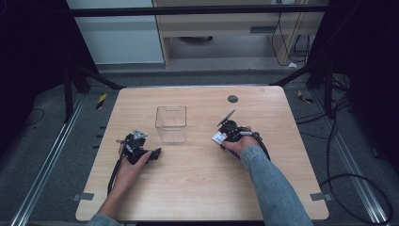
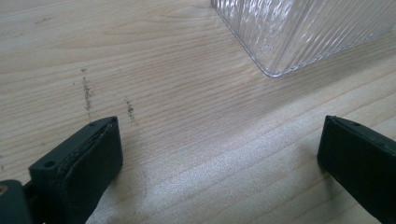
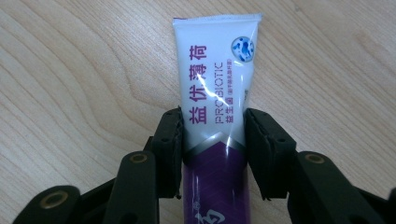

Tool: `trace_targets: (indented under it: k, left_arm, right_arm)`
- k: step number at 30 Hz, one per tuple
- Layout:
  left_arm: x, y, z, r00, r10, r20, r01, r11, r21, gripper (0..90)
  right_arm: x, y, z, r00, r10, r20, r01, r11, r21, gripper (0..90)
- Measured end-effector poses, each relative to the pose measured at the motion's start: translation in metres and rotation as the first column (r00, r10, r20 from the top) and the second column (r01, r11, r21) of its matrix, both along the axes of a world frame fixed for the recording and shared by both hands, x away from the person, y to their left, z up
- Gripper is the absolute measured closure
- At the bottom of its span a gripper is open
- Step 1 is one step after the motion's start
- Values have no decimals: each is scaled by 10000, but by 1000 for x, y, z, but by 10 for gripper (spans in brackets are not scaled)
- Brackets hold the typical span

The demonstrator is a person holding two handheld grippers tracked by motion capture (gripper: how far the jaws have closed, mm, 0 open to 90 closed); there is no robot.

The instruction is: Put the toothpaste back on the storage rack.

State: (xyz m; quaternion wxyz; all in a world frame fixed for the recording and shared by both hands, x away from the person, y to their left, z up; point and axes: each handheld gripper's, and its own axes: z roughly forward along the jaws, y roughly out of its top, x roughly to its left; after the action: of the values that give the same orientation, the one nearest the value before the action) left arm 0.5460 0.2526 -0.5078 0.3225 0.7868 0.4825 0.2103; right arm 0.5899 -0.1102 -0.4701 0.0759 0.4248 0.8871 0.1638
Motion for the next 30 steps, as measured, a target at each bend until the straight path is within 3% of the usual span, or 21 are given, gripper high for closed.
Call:
trace_targets:
  k: [11,19,23,30]
  left_arm:
    - [0,0,0,10000,17,2,-17,10000,11,0]
    - [0,0,0,10000,16,-5,-16,10000,16,0]
    - [0,0,0,10000,16,-7,-16,10000,19,0]
    - [0,0,0,10000,14,-7,-14,10000,19,0]
  right_arm:
    - [-2,-2,0,9996,76,259,-76,10000,-8,645]
    - [-6,-4,-1,9987,-239,447,224,9991,351,692]
    - [-9,-1,0,9972,19,749,-29,9999,134,717]
    - [-9,-1,2,9980,-120,616,106,9997,222,753]
